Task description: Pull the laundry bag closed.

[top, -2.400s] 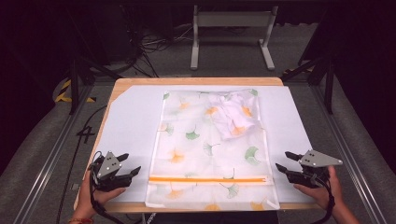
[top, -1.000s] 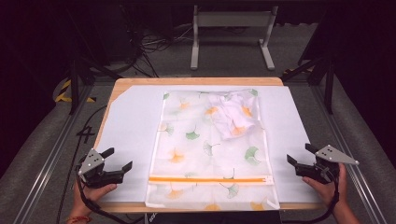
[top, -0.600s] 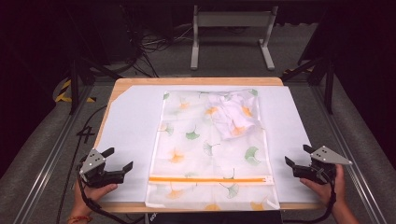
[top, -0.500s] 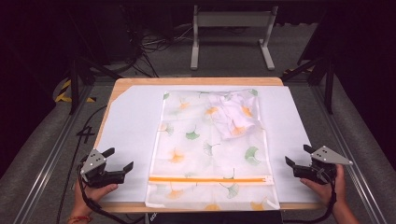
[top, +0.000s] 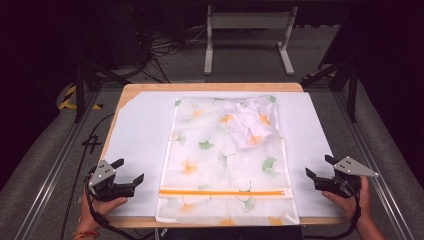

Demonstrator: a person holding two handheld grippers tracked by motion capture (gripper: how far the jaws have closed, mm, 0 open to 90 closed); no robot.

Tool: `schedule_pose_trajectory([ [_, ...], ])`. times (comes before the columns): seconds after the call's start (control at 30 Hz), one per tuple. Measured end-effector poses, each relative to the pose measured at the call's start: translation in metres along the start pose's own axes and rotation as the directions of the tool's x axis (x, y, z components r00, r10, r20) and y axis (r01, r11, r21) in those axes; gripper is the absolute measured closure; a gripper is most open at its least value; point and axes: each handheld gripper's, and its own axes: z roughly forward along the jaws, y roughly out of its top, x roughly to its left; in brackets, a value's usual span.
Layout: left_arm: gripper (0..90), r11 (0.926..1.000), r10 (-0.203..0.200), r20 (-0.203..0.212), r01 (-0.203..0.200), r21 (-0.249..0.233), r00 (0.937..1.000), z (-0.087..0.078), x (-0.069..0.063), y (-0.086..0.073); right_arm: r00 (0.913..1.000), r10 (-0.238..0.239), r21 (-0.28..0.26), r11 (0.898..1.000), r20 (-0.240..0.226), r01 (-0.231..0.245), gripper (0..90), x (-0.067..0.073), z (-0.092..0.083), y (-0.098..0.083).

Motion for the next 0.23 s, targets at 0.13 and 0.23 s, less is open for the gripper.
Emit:
schedule_pose_trajectory([
  [0.13,9.6,1.0000,-0.003,0.002,0.003,-0.003,1.0000,0.0001,-0.0005,0.0005,1.0000,0.003,-0.003,1.000,-0.006,-0.003,16.4,-0.0004,-0.0002,0.0001],
  [0.23,9.6,1.0000,-0.002,0.002,0.002,0.000,1.0000,0.0012,-0.0005,0.0011,0.9999,0.016,-0.004,1.000,-0.006,-0.016,16.4,-0.0008,-0.0005,0.0001],
])
